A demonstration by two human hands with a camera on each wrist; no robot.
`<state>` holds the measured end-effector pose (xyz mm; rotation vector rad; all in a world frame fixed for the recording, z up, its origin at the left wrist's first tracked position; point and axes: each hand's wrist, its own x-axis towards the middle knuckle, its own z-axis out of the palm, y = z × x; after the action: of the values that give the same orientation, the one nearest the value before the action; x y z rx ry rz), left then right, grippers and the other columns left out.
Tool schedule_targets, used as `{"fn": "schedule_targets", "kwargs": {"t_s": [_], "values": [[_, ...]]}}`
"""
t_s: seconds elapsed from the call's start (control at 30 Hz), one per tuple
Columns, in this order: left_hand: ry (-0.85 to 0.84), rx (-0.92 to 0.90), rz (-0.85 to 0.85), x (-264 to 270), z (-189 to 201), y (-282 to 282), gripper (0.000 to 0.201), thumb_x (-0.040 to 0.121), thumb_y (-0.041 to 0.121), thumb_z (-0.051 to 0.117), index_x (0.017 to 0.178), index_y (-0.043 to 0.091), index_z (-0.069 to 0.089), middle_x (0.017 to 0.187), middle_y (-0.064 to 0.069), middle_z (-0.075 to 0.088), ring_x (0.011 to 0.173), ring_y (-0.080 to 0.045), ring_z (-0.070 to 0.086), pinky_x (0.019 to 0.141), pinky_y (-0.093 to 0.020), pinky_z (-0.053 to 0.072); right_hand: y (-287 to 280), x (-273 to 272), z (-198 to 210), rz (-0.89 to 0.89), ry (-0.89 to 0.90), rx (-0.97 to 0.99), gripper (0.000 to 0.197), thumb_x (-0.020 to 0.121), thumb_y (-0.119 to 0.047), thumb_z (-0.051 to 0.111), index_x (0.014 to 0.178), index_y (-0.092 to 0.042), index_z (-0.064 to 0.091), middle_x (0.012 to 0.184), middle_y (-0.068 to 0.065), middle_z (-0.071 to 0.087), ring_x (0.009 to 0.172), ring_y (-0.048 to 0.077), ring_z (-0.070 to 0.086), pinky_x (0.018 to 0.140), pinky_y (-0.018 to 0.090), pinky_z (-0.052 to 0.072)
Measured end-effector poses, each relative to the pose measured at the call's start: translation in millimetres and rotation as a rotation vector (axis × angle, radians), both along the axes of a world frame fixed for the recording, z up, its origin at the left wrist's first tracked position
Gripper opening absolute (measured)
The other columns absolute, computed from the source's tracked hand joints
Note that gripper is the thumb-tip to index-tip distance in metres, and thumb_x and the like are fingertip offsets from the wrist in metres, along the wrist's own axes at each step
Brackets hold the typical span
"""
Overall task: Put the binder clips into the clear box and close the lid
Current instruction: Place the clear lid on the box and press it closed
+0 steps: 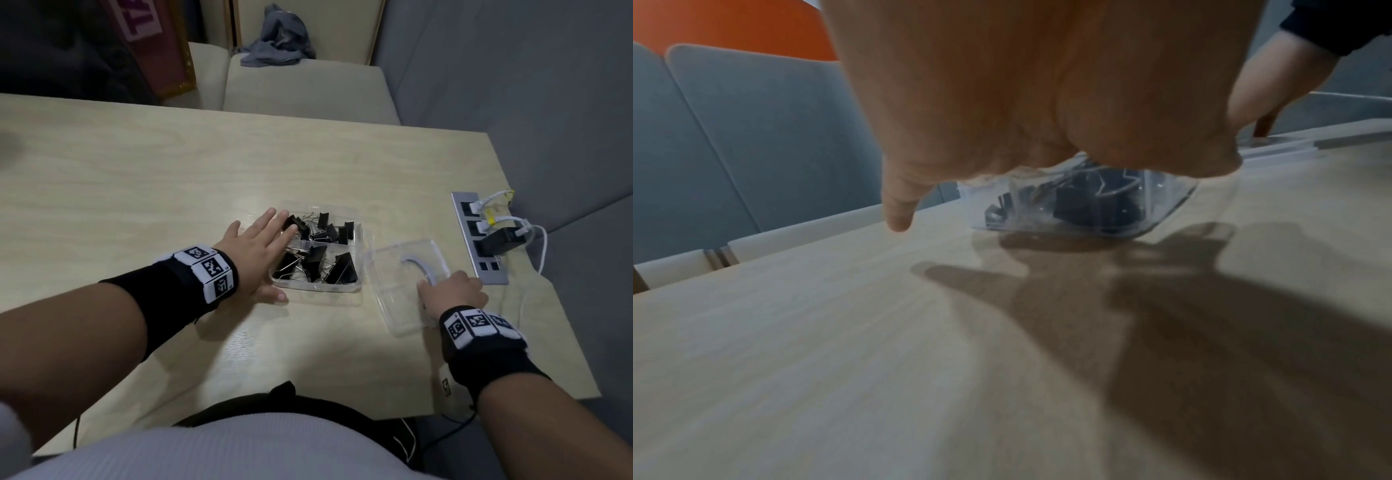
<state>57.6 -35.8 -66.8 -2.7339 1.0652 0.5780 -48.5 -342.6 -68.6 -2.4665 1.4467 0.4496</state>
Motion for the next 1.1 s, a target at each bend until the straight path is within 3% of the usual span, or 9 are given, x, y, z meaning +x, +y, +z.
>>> {"fn": "schedule_targets", "kwargs": {"t_s": [0.1,0.27,0.4,0.47,0.67,0.8,0.9,1.0,1.1], "values": [[0.015,-0.005,0.003,-1,0,1,0.126,0.062,0.086,0.045,0.149,0.02,-0.019,0.157,-0.004,-0.029,0.146,-0.025,-0.022,0.115,-0.058,0.018,1,-2,-2,0.038,-0.013,-0.039,0.043,0.093,-0.031,0.059,0.124,-0.003,0.052,0.132,0.021,0.047,0.12,0.039,0.048,0.098,0.051,0.047],[0.174,-0.134,0.054,6,7,3,0.124,0.064,0.082,0.049,0.148,0.021,-0.019,0.158,0.0,-0.024,0.146,-0.019,-0.018,0.119,-0.051,0.016,-1,-4,4,0.001,-0.21,-0.012,0.053,0.087,-0.031,0.066,0.124,0.002,0.048,0.128,0.026,0.049,0.105,0.046,0.06,0.087,0.051,0.053],[0.31,-0.335,0.197,22,19,9,0.111,0.076,0.064,0.059,0.15,0.025,-0.013,0.161,0.001,-0.01,0.146,-0.018,0.017,0.119,-0.038,0.021,-6,4,25,-0.119,-0.491,0.037,0.045,0.091,-0.024,0.061,0.122,0.005,0.044,0.12,0.03,0.059,0.103,0.045,0.061,0.08,0.047,0.05],[0.289,-0.382,0.254,27,24,9,0.094,0.084,0.056,0.057,0.152,0.022,0.003,0.161,-0.005,0.014,0.142,-0.021,0.031,0.113,-0.035,0.028,0,11,38,-0.105,-0.588,0.074,0.047,0.091,-0.024,0.059,0.127,0.004,0.044,0.119,0.029,0.062,0.105,0.043,0.061,0.083,0.045,0.049],[0.186,-0.515,0.341,33,44,0,0.04,0.099,0.033,0.041,0.133,0.013,0.049,0.132,-0.013,0.052,0.119,-0.026,0.052,0.099,-0.035,0.039,46,33,55,0.178,-0.61,0.203,0.05,0.094,-0.031,0.06,0.137,-0.008,0.047,0.127,0.008,0.064,0.1,0.025,0.059,0.095,0.037,0.049],[0.227,-0.649,0.428,38,58,-6,0.042,0.1,0.04,0.035,0.118,0.013,0.06,0.113,-0.007,0.067,0.104,-0.027,0.061,0.093,-0.037,0.045,69,42,54,0.555,-0.553,0.212,0.054,0.09,-0.03,0.067,0.14,-0.019,0.048,0.132,0.004,0.06,0.111,0.021,0.061,0.1,0.041,0.052],[0.312,-0.626,0.414,39,65,-11,0.03,0.093,0.044,0.051,0.109,0.023,0.063,0.091,0.001,0.074,0.083,-0.017,0.067,0.082,-0.031,0.049,78,49,58,0.754,-0.543,0.197,0.056,0.091,-0.026,0.067,0.142,-0.021,0.048,0.135,0.005,0.054,0.123,0.021,0.053,0.104,0.03,0.041],[0.333,-0.606,0.406,39,63,-15,0.015,0.089,0.035,0.061,0.098,0.023,0.063,0.078,0.001,0.076,0.059,-0.006,0.066,0.068,-0.026,0.05,84,52,62,0.749,-0.609,0.198,0.059,0.093,-0.028,0.067,0.147,-0.023,0.043,0.144,0.005,0.044,0.133,0.018,0.044,0.107,0.023,0.031],[0.353,-0.652,0.543,42,55,-12,0.016,0.09,0.029,0.06,0.096,0.015,0.063,0.077,-0.006,0.076,0.051,-0.007,0.065,0.071,-0.031,0.056,83,53,59,0.541,-0.656,0.225,0.067,0.094,-0.033,0.066,0.15,-0.02,0.032,0.152,0.005,0.036,0.135,0.02,0.044,0.114,0.036,0.039]]}}
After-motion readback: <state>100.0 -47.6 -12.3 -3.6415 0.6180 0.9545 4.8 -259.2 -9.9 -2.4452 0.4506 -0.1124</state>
